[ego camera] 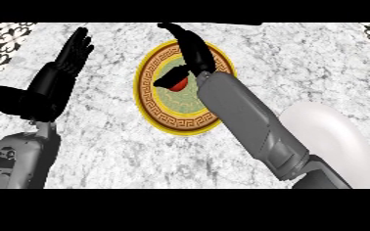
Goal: Pick the tomato from the plate and place it in the plate
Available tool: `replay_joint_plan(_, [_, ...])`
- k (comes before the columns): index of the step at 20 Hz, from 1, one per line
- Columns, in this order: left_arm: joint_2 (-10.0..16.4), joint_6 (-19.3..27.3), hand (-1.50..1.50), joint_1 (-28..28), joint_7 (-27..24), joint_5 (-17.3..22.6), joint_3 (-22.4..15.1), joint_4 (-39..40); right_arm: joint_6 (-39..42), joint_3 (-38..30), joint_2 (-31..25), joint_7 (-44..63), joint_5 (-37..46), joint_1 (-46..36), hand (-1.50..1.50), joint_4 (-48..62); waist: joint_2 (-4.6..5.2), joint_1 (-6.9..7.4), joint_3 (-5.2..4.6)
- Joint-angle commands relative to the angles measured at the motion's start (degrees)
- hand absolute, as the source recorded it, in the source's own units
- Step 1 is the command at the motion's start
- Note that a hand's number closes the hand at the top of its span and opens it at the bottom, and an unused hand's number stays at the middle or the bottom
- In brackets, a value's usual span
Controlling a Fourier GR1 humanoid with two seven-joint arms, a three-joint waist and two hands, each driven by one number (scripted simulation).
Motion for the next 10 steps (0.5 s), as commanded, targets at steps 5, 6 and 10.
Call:
replay_joint_plan(5, [1.19, -1.19, 0.0, -1.74, 0.05, 0.69, 2.46, 2.33, -0.61, -6.6, -0.01, -6.79, -12.97, -2.15, -1.5, 0.78, -0.36, -2.23, -0.02])
replay_joint_plan(6, [0.64, -0.32, 0.0, 1.61, -0.12, -0.03, 1.85, -0.71, -0.22, -9.72, -0.01, -7.61, -12.42, -3.45, -1.5, 2.9, -0.5, -2.36, -0.01])
replay_joint_plan(10, [-1.1, 1.23, 0.0, 2.04, -0.45, -1.41, 1.5, -0.6, 2.75, -13.49, -2.41, -11.16, -13.2, -0.54, -1.5, 4.13, -0.72, -3.57, 0.0])
